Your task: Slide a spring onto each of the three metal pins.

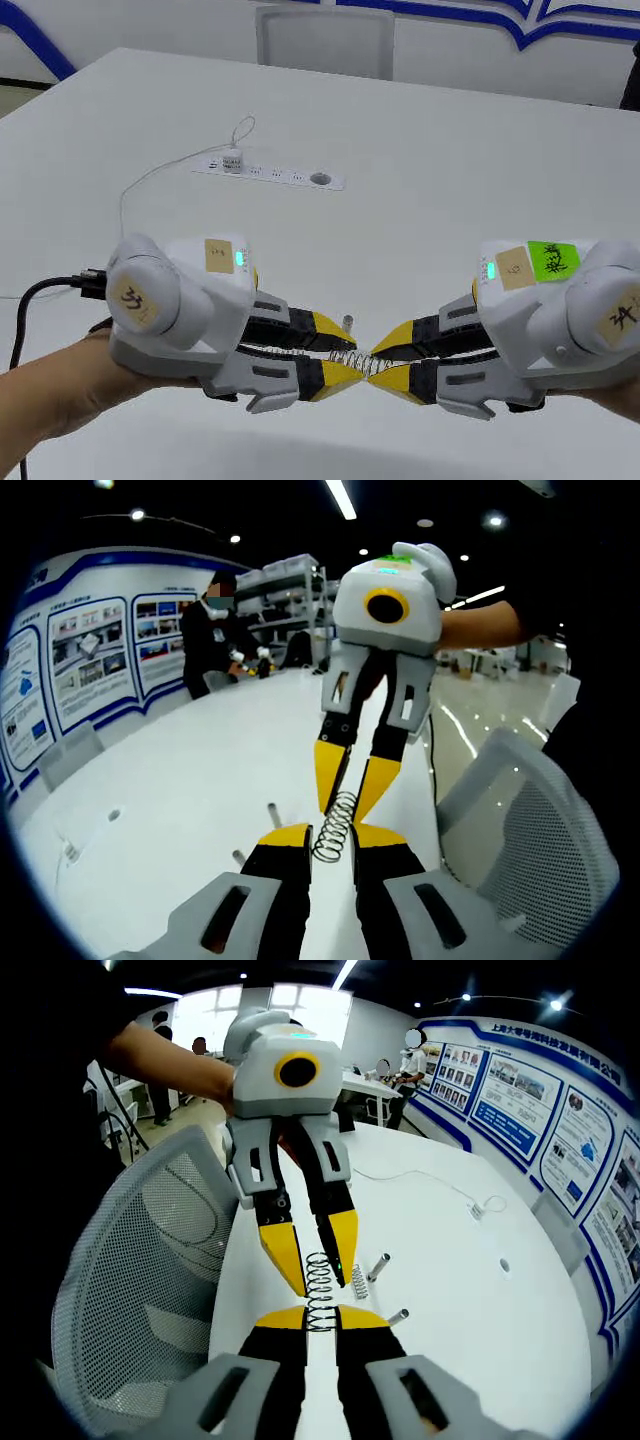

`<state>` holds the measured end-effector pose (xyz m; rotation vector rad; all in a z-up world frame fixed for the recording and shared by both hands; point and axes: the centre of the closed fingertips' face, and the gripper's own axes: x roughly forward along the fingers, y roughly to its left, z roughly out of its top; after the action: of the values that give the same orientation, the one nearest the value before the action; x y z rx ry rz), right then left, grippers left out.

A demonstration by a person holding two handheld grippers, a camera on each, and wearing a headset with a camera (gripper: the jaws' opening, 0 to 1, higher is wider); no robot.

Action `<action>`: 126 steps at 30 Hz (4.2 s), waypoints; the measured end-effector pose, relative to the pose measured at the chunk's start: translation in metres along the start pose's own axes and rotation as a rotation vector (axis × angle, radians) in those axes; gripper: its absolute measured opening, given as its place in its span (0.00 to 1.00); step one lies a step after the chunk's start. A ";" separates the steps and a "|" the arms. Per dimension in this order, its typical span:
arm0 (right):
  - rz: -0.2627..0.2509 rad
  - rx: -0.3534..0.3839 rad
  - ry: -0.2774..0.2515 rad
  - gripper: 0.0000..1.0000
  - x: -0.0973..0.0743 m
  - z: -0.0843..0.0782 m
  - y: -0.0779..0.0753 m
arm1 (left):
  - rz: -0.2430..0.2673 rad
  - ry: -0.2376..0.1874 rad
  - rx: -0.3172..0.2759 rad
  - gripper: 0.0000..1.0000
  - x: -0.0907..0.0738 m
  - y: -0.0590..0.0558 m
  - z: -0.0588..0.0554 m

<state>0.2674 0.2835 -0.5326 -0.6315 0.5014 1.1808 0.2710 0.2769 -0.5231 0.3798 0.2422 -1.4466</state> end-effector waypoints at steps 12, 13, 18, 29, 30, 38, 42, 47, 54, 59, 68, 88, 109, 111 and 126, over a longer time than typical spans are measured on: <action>0.007 -0.044 0.008 0.10 -0.001 0.001 -0.003 | -0.009 0.037 0.133 0.10 0.003 -0.002 -0.002; 0.009 -0.047 0.008 0.10 -0.001 0.001 -0.003 | -0.012 0.037 0.129 0.10 0.002 -0.002 -0.002; 0.020 -0.040 0.004 0.11 -0.001 0.001 -0.002 | -0.026 0.036 0.117 0.10 0.002 -0.003 -0.002; 0.059 -0.002 0.003 0.15 0.003 -0.007 0.000 | -0.049 0.031 0.092 0.10 -0.002 -0.004 -0.003; 0.052 0.016 -0.012 0.13 0.002 -0.006 -0.003 | -0.051 0.029 0.091 0.10 -0.003 -0.004 -0.002; 0.074 0.062 -0.082 0.11 -0.004 0.003 -0.001 | -0.052 0.029 0.105 0.10 -0.003 -0.005 -0.002; 0.085 0.058 -0.097 0.11 -0.007 0.007 0.002 | -0.056 0.041 0.110 0.10 -0.001 -0.006 -0.004; 0.084 0.100 -0.164 0.11 -0.013 0.020 -0.002 | -0.044 0.033 0.106 0.10 -0.001 -0.004 -0.002; 0.072 0.121 -0.220 0.11 -0.014 0.034 -0.005 | -0.017 0.022 0.072 0.10 0.000 0.000 0.001; 0.071 0.126 -0.247 0.11 -0.011 0.043 -0.004 | -0.014 0.025 0.055 0.10 0.002 -0.001 0.001; 0.029 0.145 -0.260 0.10 -0.008 0.050 -0.010 | 0.020 0.020 0.023 0.10 -0.001 0.006 0.001; -0.096 0.185 -0.238 0.10 -0.029 0.041 -0.058 | 0.112 -0.042 -0.087 0.53 -0.019 0.018 0.006; -0.281 0.304 -0.025 0.10 -0.025 -0.050 -0.103 | 0.285 -0.010 -0.198 0.83 -0.055 0.047 -0.030; -0.278 0.308 -0.020 0.10 -0.022 -0.053 -0.104 | 0.292 -0.011 -0.211 0.84 -0.057 0.048 -0.033; -0.294 0.350 0.010 0.10 -0.010 -0.079 -0.110 | 0.370 -0.046 -0.265 0.99 -0.074 0.064 -0.040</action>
<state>0.3659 0.1956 -0.5626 -0.3919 0.5854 0.7882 0.3284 0.3652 -0.5248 0.1627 0.3052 -1.0417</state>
